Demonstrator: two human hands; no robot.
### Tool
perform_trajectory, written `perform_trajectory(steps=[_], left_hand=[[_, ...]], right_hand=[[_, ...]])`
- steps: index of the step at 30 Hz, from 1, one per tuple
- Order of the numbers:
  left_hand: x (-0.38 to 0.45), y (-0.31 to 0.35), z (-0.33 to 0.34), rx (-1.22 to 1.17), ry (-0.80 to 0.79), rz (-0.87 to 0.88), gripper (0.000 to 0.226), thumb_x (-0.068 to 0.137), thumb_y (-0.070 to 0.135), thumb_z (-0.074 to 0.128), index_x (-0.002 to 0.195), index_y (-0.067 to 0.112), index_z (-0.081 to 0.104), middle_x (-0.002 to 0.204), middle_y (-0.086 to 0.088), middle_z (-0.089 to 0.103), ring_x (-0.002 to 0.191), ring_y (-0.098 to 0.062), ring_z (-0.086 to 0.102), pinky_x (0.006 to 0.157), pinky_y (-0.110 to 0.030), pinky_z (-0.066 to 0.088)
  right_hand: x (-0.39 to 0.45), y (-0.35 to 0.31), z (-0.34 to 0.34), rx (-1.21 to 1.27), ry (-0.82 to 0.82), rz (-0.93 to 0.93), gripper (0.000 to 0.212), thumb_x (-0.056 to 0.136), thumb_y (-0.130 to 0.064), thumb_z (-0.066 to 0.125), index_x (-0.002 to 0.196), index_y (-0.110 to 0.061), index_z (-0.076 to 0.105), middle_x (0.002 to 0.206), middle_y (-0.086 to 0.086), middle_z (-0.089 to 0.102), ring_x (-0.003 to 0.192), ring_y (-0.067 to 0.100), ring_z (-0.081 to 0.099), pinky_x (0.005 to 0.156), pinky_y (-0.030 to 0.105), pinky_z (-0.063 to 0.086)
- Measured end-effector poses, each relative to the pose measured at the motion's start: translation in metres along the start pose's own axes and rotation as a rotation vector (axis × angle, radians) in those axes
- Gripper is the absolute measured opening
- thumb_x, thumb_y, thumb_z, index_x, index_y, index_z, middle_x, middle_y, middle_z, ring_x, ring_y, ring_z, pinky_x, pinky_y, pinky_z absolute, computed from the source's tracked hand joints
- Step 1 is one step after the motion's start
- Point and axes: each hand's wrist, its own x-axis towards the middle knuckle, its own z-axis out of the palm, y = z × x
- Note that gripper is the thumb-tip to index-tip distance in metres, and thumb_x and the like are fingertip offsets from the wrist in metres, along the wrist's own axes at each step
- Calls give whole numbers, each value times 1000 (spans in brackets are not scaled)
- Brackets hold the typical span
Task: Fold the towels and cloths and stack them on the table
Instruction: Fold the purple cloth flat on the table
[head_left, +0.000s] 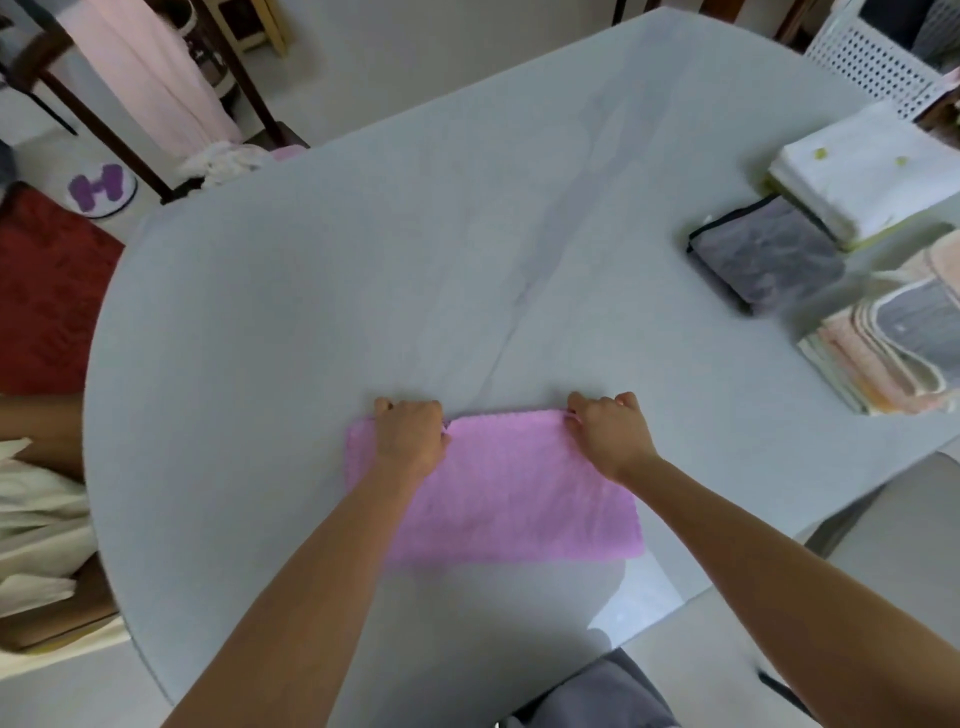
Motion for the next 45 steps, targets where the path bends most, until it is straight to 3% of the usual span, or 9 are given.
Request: perform_trajectory(steps=[7, 13, 15, 19, 23, 30, 37, 42, 45], left_hand=[[-1, 18, -4, 104, 67, 12, 32, 89, 18, 52, 121, 19, 52, 121, -2, 57, 118, -25, 49, 111, -51, 21], [-7, 60, 4, -89, 221, 362, 38, 81, 15, 63, 118, 12, 56, 113, -8, 58, 110, -31, 52, 103, -40, 33], [-12, 76, 6, -158, 186, 454, 49, 81, 19, 65, 128, 12, 53, 123, -8, 56, 117, -29, 49, 103, -37, 34], [-14, 92, 7, -68, 101, 492, 68, 84, 35, 66, 143, 17, 36, 143, -3, 39, 132, -24, 37, 110, -35, 27], [-14, 93, 11, 11, 119, 458, 73, 83, 44, 65, 144, 19, 33, 138, -2, 41, 126, -24, 41, 107, -35, 29], [3, 97, 5, -111, 148, 275, 30, 97, 34, 47, 122, 18, 50, 121, -2, 57, 116, -24, 49, 93, -36, 35], [12, 85, 2, -48, 108, 267, 22, 98, 30, 45, 112, 13, 51, 112, -5, 64, 106, -26, 60, 86, -35, 40], [13, 82, 1, 17, 108, 270, 30, 98, 41, 41, 111, 17, 54, 111, -1, 66, 106, -25, 59, 87, -34, 37], [18, 68, -2, 64, 57, 264, 41, 92, 55, 44, 107, 20, 59, 106, -2, 67, 105, -24, 58, 90, -34, 34]], right_hand=[[-6, 6, 10, 148, 80, 94, 23, 96, -25, 42, 111, -14, 54, 108, 4, 59, 103, 25, 52, 95, 37, 31], [-18, 16, 15, 448, 256, 387, 31, 90, -21, 58, 118, -11, 52, 115, 8, 57, 109, 29, 49, 95, 38, 33], [-22, 21, 16, 591, 239, 465, 37, 89, -21, 61, 123, -9, 50, 119, 10, 55, 112, 30, 49, 96, 40, 36], [-24, 32, 16, 718, 154, 377, 46, 86, -16, 65, 129, -10, 52, 118, 12, 53, 109, 30, 53, 91, 38, 46], [-22, 36, 14, 642, 77, 203, 32, 86, -12, 62, 118, -12, 62, 111, 9, 57, 105, 26, 52, 80, 28, 41], [-18, 37, 13, 721, 227, 224, 18, 85, -1, 58, 101, -7, 64, 94, 7, 62, 78, 20, 56, 70, 27, 46], [-16, 38, 13, 867, 233, 190, 15, 84, 2, 58, 85, -12, 64, 89, 3, 63, 79, 19, 58, 71, 30, 49], [-4, 40, 19, 559, 107, 74, 32, 86, -9, 58, 118, -11, 60, 118, 4, 55, 108, 22, 48, 89, 31, 43], [1, 34, 11, 258, 26, -3, 21, 91, -13, 49, 109, -14, 59, 110, 3, 58, 105, 23, 49, 88, 31, 35]])
